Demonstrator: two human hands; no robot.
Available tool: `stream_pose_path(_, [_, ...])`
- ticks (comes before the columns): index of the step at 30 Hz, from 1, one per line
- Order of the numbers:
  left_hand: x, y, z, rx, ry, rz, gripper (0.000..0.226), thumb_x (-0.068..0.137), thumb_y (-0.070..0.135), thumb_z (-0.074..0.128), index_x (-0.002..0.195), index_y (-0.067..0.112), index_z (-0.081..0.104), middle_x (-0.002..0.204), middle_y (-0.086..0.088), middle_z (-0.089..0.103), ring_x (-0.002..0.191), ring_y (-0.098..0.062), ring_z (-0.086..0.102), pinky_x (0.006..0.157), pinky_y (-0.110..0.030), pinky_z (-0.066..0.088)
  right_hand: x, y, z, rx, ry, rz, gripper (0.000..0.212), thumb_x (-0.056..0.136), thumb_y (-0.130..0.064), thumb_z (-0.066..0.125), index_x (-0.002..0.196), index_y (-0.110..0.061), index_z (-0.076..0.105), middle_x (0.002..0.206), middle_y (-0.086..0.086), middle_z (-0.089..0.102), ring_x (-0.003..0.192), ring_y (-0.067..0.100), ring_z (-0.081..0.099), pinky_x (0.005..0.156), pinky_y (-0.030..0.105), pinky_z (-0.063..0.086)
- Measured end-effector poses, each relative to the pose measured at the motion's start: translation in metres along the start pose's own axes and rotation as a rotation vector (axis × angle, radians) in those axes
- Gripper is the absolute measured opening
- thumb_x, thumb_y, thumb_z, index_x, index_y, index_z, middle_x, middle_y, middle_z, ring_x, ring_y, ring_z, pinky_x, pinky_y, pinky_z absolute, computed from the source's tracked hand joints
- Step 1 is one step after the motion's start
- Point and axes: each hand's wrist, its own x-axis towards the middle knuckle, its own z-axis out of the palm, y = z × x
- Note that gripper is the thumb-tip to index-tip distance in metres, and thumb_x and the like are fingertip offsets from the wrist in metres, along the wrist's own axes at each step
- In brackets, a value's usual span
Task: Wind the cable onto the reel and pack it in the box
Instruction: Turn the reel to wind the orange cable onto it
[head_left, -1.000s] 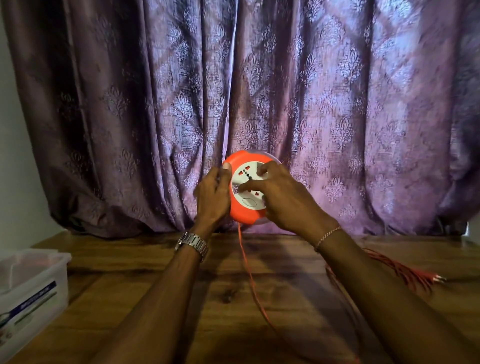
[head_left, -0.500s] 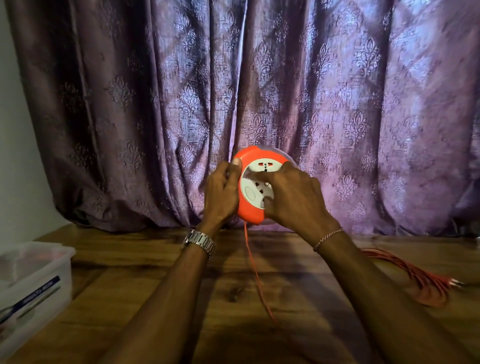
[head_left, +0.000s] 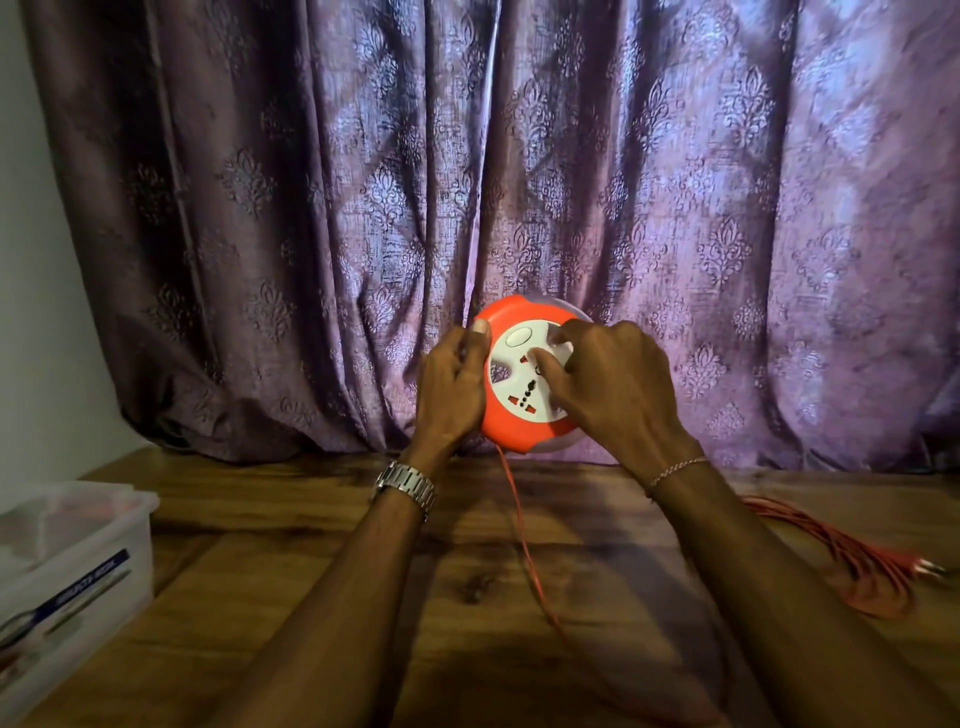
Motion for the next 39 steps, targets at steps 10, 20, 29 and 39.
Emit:
stream_pose_path(10, [0.003,0.000,-0.002,0.002,-0.014,-0.001,0.046,0.098,0.057,0.045,0.074,0.019,0.051,0.075,-0.011,0.064,0.070,-0.027,0.060,0.072,-0.057,0.053,-0.002,-0.002,-0.012,-0.033,-0.340,-0.312,0.058,0.076,-0.020,0.070,0.125,-0.047,0.056,0.132,0.008,0.052,0.117,0.035,0.048,0.085,0.040,0.047])
stream_pose_path(20, [0.001,-0.001,0.001,0.009,-0.012,0.030,0.044,0.092,0.064,0.045,0.065,0.030,0.047,0.055,0.010,0.049,0.055,-0.008,0.041,0.057,-0.035,0.037,-0.010,-0.007,-0.006,-0.127,-0.060,-0.164,0.057,0.064,-0.050,0.072,0.120,-0.047,0.061,0.093,0.009,0.072,0.082,0.037,0.066,0.065,0.036,0.050])
stream_pose_path(29, [0.004,-0.001,0.000,-0.004,-0.011,0.013,0.045,0.091,0.068,0.045,0.068,0.030,0.051,0.068,0.000,0.062,0.066,-0.018,0.058,0.067,-0.053,0.054,-0.006,-0.007,0.003,-0.082,0.015,0.016,0.065,0.076,-0.076,0.050,0.119,-0.029,0.064,0.094,0.011,0.073,0.084,0.038,0.066,0.065,0.039,0.051])
stream_pose_path(39, [0.003,0.003,-0.003,0.001,0.009,0.024,0.044,0.097,0.054,0.046,0.070,0.020,0.046,0.069,-0.007,0.056,0.068,-0.018,0.049,0.069,-0.056,0.050,0.002,-0.003,-0.015,0.026,-0.335,-0.286,0.052,0.077,-0.011,0.065,0.119,-0.042,0.063,0.129,0.011,0.052,0.118,0.033,0.048,0.090,0.040,0.047])
